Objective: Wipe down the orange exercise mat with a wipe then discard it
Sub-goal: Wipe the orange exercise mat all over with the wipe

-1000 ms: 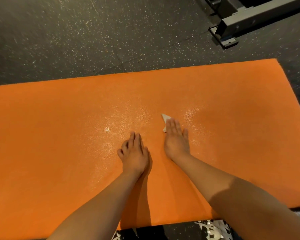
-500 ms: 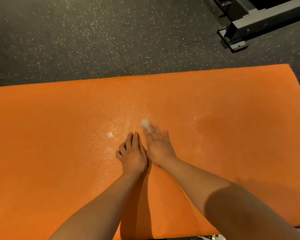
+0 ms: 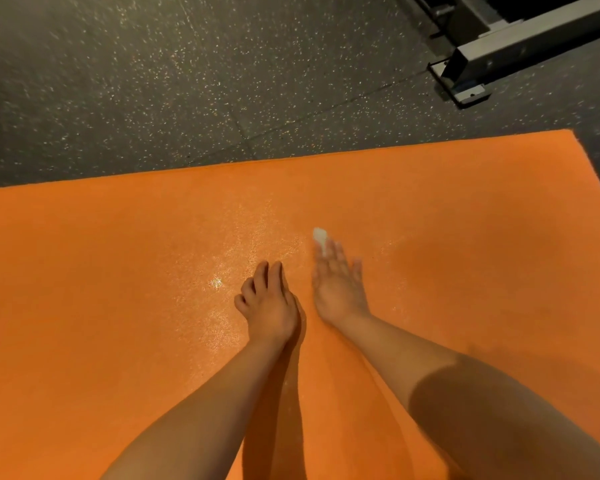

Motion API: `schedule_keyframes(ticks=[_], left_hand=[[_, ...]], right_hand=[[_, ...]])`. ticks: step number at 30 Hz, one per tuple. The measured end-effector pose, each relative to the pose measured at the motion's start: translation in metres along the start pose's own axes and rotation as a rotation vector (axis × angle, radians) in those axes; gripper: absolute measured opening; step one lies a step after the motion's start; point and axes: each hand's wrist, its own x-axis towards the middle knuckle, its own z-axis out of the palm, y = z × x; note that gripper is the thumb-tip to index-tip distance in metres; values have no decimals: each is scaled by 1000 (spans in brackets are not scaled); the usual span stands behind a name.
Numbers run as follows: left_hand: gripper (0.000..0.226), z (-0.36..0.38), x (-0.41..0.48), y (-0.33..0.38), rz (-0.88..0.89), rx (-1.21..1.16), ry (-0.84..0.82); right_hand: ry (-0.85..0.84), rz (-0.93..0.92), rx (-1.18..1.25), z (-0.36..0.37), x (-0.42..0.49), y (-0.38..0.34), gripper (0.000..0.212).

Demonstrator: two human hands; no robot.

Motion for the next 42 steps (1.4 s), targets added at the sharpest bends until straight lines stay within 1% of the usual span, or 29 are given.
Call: schedule_keyframes(ticks=[3,4,5,6,9,10,11,12,14,17,19,20,21,24,25,27,28,29,31,32,33,34,35,37,38,39,40,41,42], left_hand=[[56,2,13,1,59,-12,-12],[55,2,17,1,52,-24,-8],[55,2,19,-1,43,-23,-2],[55,2,18,-2,39,-10,1],[55,1,16,-4,49,9,-24],[55,-1,18,-4,52,2,-36],[55,-2,19,-4,53,-11,-43],[54,-5,21,-4,51,-30,-47],[54,-9,26,-8,44,-68,-52],[54,-11,28,-12,39,-103,-44],[54,-12,29,-9,23,-109,-48],[54,-12,30,-6,13,-94,-56],[53,-12,31,-3,5,-66,-62],[53,-15,33,2,-9,14,-65],[53,-15,35,3,-5,31,-54],[52,-17,40,4,9,27,-28],[52,-17,44,5,24,19,-18],[52,-17,49,8,45,17,-12],[49,-15,59,13,76,-6,-4],[49,-15,64,16,78,-28,2],[48,-14,69,18,74,-42,5],[49,-13,71,18,69,-39,3],[50,-13,73,17,65,-23,-2],[52,-12,73,14,69,13,-1],[52,-13,73,13,70,22,4],[51,-14,75,13,65,22,6],[51,-15,80,14,59,18,10],[51,-16,86,17,58,18,16],[50,-17,94,21,64,25,24]], right_hand=[[-128,-285,-74,3,7,-17,58],[-135,-330,-114,1,9,-15,57],[-117,-330,-151,-1,12,-8,56],[-86,-276,-171,-4,16,0,55],[27,113,-36,-23,29,29,56],[52,200,6,-26,34,32,57],[63,238,30,-27,37,29,57],[60,231,36,-25,39,20,58],[12,100,13,-18,38,-6,58],[-129,-221,-106,-9,30,-37,58],[-155,-326,-162,-9,30,-37,57],[-134,-317,-171,-11,31,-30,57],[-93,-264,-174,-13,33,-21,57],[22,75,-49,-23,39,11,58],[46,158,-2,-25,41,16,57],[50,207,32,-27,44,10,58],[24,164,31,-27,46,1,59],[-9,71,18,-26,47,-9,61],[-80,-179,-25,-20,50,-25,61],[-101,-272,-46,-18,51,-25,59],[-101,-320,-76,-17,55,-20,58],[-73,-320,-97,-17,59,-10,57],[-26,-265,-106,-19,63,2,57],[98,-12,-38,-29,71,28,56],[131,122,6,-33,77,37,56],[145,213,25,-36,82,40,57],[155,251,23,-36,86,34,57],[154,239,16,-36,89,23,57],[137,181,19,-34,92,7,57]])
